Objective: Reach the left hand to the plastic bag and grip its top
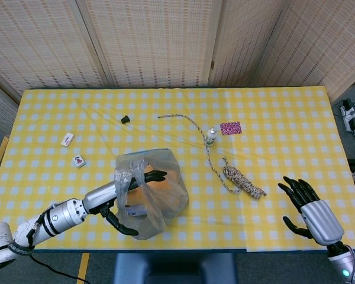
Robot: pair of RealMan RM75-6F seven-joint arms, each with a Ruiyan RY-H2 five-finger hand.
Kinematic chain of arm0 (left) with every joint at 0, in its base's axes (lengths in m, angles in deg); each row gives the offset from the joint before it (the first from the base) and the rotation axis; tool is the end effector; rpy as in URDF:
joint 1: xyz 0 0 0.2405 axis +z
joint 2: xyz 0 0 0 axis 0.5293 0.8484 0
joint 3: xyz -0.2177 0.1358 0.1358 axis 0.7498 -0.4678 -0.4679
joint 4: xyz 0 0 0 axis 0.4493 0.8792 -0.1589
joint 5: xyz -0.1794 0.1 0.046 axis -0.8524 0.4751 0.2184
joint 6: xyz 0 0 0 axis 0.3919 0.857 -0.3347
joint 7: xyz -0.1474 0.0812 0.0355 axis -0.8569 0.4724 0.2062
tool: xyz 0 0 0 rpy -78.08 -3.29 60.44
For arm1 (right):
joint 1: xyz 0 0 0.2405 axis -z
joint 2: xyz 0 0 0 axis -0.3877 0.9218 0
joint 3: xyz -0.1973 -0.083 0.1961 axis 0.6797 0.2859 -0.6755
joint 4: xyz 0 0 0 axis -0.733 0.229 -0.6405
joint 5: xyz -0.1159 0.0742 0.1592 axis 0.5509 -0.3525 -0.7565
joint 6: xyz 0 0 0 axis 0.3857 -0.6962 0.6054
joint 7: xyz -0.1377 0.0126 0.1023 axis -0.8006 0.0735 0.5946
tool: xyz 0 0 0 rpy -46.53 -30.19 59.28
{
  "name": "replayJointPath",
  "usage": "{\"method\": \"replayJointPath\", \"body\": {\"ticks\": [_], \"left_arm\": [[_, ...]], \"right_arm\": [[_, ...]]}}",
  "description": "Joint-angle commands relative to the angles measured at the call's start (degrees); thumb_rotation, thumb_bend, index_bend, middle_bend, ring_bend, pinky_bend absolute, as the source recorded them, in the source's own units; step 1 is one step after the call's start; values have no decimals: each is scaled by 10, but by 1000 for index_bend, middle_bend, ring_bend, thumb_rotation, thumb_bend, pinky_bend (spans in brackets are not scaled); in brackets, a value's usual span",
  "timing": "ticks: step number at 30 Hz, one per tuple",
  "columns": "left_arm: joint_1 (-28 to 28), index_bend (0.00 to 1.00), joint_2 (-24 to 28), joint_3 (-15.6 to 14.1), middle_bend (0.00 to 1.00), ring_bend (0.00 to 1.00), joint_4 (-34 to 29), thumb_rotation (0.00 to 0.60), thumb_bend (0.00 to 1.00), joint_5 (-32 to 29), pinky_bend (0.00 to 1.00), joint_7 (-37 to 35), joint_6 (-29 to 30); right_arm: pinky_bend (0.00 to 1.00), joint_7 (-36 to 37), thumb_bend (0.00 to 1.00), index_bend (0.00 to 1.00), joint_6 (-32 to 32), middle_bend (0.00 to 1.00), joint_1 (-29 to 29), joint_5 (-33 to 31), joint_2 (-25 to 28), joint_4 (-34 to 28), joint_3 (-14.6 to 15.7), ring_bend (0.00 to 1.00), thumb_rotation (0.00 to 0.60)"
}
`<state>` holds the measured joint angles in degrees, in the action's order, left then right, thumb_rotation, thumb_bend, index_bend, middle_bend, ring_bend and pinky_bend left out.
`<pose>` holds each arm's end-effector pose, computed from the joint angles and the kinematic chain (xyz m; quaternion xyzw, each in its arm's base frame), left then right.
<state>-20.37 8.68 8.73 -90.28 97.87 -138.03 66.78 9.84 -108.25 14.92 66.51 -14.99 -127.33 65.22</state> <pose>-0.0642 0.3149 0.1303 0.6681 0.5523 0.4919 0.0816 -0.3208 -0.1943 0.1488 0.6755 -0.4053 0.4228 0.4480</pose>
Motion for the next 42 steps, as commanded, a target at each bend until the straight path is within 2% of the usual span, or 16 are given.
{"method": "replayJointPath", "body": {"ticks": [1, 9, 14, 27, 36, 40, 42], "left_arm": [[-24, 0, 9, -2, 0, 0, -3, 600, 91, 0, 85, -53, -16], [-52, 0, 5, -5, 0, 0, 18, 600, 91, 8, 98, -151, -7], [-54, 0, -14, -3, 41, 51, 37, 600, 91, 6, 177, -211, 29], [-64, 22, -49, 1, 48, 58, 53, 600, 92, -25, 185, -258, 36], [-74, 17, -47, 5, 48, 58, 42, 600, 93, -40, 204, -305, 32], [-76, 16, -36, 0, 51, 56, 34, 600, 95, -34, 352, -325, 33], [-75, 25, -28, -3, 77, 89, 28, 600, 96, -34, 397, -328, 32]], "right_arm": [[0, 1, 404, 0, -1, 0, 0, -1, 1, 0, 0, 0, 600], [0, 3, 404, 0, -1, 0, 0, -1, 1, 1, 0, 0, 600], [0, 3, 404, 0, 3, 0, -1, -2, 1, 1, 1, 0, 600], [0, 2, 404, 0, 4, 0, -1, -3, 2, 1, 1, 0, 600], [0, 4, 404, 0, 2, 0, 0, -2, 3, 2, 1, 0, 600], [0, 6, 404, 0, 2, 0, -1, -4, 3, 3, 1, 0, 600], [0, 6, 404, 0, 3, 0, -1, -4, 2, 3, 1, 0, 600]]}}
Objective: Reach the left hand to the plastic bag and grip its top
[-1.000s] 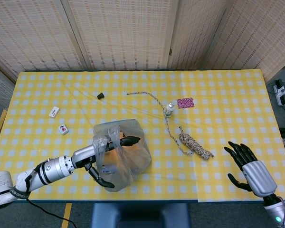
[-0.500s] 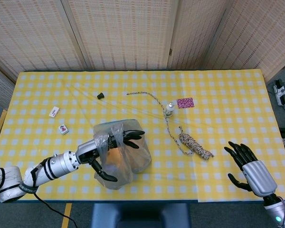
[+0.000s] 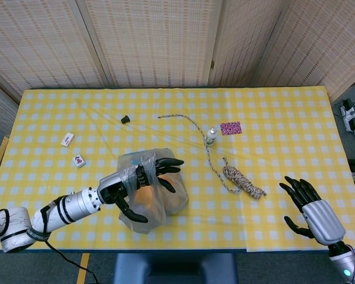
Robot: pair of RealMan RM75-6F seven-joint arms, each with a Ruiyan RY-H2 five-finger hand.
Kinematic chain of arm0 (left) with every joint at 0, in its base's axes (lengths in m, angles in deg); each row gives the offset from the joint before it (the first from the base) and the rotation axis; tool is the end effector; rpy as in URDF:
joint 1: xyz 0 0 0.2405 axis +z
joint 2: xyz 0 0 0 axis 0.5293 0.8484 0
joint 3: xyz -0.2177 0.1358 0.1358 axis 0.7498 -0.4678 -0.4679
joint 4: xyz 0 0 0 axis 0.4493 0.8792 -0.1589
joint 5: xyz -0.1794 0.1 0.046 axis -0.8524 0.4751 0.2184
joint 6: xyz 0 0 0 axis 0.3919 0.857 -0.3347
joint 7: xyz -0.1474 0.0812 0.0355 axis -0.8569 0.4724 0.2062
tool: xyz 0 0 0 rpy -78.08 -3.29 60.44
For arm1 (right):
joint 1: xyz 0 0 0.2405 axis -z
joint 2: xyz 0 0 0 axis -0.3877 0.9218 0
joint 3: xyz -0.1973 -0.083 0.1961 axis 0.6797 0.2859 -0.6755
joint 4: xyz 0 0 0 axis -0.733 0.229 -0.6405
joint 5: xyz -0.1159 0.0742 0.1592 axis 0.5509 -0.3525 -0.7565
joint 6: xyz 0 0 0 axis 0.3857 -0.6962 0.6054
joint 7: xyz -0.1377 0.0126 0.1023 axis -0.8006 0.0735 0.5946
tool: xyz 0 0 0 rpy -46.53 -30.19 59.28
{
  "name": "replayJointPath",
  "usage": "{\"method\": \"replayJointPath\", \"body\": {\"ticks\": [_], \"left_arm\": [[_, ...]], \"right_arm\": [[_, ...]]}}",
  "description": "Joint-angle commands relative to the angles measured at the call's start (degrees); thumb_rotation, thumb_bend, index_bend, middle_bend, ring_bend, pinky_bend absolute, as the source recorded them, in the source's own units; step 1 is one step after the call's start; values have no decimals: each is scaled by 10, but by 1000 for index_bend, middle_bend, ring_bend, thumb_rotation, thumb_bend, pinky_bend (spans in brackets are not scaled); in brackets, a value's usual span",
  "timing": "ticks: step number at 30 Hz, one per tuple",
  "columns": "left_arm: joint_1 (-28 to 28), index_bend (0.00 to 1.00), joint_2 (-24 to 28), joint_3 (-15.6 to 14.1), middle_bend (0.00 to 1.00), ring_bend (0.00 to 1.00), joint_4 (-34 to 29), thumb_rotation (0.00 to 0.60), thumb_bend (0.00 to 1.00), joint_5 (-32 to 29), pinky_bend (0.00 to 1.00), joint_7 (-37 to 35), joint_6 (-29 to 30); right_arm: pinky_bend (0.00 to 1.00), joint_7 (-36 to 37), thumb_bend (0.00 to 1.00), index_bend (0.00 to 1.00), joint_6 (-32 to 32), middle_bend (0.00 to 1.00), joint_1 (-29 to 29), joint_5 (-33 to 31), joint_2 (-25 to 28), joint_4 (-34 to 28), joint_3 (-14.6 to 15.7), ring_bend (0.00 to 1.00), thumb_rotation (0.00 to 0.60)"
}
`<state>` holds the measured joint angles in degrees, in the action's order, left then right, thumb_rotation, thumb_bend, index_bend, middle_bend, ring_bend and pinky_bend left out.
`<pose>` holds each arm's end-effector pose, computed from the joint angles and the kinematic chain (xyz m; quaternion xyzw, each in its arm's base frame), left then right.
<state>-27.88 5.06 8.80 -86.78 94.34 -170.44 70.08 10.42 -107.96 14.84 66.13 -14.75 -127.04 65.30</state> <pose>-0.0237 0.3362 0.1265 0.5075 0.6787 0.4654 0.2551 -0.3235 -0.1949 0.1503 0.6746 -0.4088 0.4196 0.4492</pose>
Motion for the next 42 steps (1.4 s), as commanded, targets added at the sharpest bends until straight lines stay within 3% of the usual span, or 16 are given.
{"method": "replayJointPath", "body": {"ticks": [1, 5, 11, 16, 19, 24, 27, 36, 42], "left_arm": [[0, 40, 11, -5, 103, 116, -12, 600, 96, 0, 424, -6, -2], [-2, 134, 27, -13, 270, 273, -31, 600, 126, -2, 546, -17, -16], [0, 378, 47, -14, 549, 513, -73, 600, 386, -20, 718, -9, -31], [6, 533, 73, -6, 748, 687, -131, 600, 450, -81, 890, 54, -75], [9, 493, 87, 0, 771, 715, -161, 600, 493, -106, 933, 64, -93], [11, 417, 127, 5, 771, 733, -211, 600, 768, -165, 957, 18, -147], [4, 413, 160, 21, 771, 761, -240, 600, 838, -214, 997, -16, -191], [26, 397, 216, 81, 764, 754, -266, 600, 816, -242, 1000, -47, -217], [50, 397, 275, 135, 762, 752, -270, 600, 813, -248, 1000, -115, -200]], "right_arm": [[0, 0, 404, 0, 1, 0, 0, 0, 0, 0, 0, 0, 600], [0, -2, 404, 0, 1, 0, 0, 0, 0, -1, 0, 0, 600], [0, -4, 403, 0, 1, 0, 0, 0, -1, -2, 1, 0, 600], [0, -5, 404, 0, 2, 0, 0, 1, -1, -2, 1, 0, 600], [0, -5, 404, 0, 1, 0, 0, 2, -1, -3, 1, 0, 600], [0, -4, 404, 0, -3, 0, 1, 4, 0, -2, 2, 0, 600], [0, -5, 404, 0, -4, 0, 2, 5, -1, -1, 2, 0, 600], [0, -9, 404, 0, -6, 0, 3, 8, -2, -2, 3, 0, 600], [0, -8, 404, 0, -10, 0, 6, 7, -2, -2, 4, 0, 600]]}}
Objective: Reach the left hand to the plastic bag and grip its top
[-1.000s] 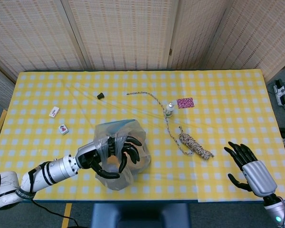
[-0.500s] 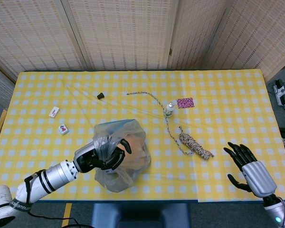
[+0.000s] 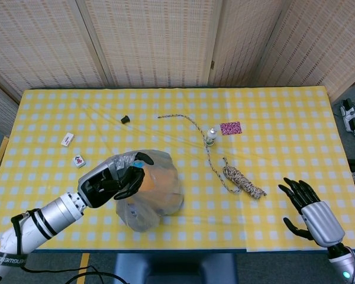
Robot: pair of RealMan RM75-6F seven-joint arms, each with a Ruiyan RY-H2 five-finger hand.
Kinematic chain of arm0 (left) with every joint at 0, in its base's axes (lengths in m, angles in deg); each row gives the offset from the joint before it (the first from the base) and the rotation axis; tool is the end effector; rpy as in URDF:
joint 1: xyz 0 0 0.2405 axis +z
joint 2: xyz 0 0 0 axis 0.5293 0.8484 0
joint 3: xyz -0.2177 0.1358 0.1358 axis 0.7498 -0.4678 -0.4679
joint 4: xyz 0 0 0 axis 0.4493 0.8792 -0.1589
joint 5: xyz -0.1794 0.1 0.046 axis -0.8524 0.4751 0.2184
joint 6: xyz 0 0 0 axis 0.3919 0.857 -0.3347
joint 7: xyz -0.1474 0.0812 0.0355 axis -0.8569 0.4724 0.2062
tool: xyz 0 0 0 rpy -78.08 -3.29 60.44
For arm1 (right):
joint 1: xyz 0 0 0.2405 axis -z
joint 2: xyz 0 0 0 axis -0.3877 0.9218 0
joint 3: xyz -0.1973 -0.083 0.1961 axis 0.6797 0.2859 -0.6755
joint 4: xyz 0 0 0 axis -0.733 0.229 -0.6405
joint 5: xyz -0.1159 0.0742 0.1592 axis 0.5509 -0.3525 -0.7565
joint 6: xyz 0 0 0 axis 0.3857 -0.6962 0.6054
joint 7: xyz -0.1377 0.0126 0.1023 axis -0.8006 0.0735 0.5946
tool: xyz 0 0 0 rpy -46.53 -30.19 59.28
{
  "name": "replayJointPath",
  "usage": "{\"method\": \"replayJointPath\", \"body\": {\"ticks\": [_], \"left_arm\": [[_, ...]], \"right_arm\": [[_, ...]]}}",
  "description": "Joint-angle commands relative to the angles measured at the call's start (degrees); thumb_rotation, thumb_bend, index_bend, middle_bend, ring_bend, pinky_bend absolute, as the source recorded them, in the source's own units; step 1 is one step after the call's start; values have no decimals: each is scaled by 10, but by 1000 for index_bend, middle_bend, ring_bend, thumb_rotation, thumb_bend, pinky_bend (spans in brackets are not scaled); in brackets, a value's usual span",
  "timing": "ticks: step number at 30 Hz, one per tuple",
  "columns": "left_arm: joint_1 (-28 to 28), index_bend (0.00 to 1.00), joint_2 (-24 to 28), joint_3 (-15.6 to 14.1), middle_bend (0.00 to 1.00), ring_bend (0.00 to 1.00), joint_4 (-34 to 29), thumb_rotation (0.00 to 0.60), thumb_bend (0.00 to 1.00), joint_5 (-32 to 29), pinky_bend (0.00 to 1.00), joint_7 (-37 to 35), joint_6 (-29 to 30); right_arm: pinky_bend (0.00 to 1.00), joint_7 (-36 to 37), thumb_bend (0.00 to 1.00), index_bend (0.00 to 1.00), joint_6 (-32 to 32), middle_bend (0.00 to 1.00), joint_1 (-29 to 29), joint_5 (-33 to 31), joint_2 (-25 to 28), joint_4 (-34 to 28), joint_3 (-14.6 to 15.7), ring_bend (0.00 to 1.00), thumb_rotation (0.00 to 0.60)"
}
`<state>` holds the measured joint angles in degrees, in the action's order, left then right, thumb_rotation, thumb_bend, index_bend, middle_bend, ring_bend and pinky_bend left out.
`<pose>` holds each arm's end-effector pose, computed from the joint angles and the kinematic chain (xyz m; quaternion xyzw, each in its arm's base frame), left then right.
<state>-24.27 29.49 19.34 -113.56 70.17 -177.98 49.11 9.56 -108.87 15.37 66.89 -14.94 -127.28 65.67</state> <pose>-0.0052 0.3076 0.1956 0.3042 0.8193 0.4539 0.1738 -0.3214 -0.1899 0.1492 0.6764 -0.4042 0.4216 0.4487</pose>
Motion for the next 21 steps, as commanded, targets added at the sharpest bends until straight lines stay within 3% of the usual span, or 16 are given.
{"method": "replayJointPath", "body": {"ticks": [1, 8, 15, 21], "left_arm": [[17, 397, 39, 39, 762, 752, -2, 600, 813, -7, 1000, -56, 13], [29, 393, 109, 108, 757, 749, 2, 600, 806, -13, 1000, -171, 7], [21, 393, 162, 170, 757, 749, -8, 600, 804, -55, 1000, -173, -28], [28, 393, 149, 193, 757, 749, 0, 600, 803, -75, 1000, -152, -56]], "right_arm": [[0, 1, 404, 0, -1, 0, 1, -1, 0, 1, 1, 0, 600], [0, 13, 404, 0, -5, 0, 4, -17, 3, 0, -7, 0, 600], [0, 11, 404, 0, 9, 0, 0, -36, 1, -2, -16, 0, 600], [0, 8, 404, 0, 13, 0, -2, -45, -1, 0, -22, 0, 600]]}}
